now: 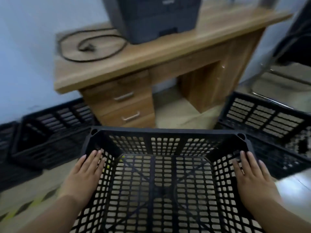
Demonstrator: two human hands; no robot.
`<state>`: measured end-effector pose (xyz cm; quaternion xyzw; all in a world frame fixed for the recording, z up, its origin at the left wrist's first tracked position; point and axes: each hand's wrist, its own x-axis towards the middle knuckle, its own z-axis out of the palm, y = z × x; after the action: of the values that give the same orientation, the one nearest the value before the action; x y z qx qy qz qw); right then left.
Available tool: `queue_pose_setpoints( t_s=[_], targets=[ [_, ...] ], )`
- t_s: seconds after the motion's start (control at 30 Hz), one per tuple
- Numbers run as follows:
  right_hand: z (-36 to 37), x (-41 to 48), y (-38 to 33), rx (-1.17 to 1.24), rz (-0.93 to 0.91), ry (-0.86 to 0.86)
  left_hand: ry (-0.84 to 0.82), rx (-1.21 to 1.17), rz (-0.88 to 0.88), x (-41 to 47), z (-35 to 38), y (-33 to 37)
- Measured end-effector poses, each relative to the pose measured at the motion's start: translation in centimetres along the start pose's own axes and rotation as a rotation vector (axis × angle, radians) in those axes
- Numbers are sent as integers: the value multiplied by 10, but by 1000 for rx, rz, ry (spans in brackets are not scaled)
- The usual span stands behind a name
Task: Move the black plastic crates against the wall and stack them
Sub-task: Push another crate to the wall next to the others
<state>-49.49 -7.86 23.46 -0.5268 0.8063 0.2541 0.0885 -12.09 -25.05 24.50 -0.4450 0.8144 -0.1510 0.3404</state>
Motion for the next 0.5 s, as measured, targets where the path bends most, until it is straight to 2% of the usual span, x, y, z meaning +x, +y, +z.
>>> queue_pose_setpoints(
  t_s=[0.23,0.37,0.43,0.5],
  targets=[
    [-101,-3,-197,-113,-276,7,-144,-137,-206,-95,137,-154],
    [-148,0,-326,-149,-378,14,-201,-200,-220,-139,220,-241],
    [-168,3,-391,-196,-450,49,-60,-265,-205,-155,256,-293],
    [-191,3,-451,-240,-468,72,-70,-263,-234,-169,289,-340]
  ],
)
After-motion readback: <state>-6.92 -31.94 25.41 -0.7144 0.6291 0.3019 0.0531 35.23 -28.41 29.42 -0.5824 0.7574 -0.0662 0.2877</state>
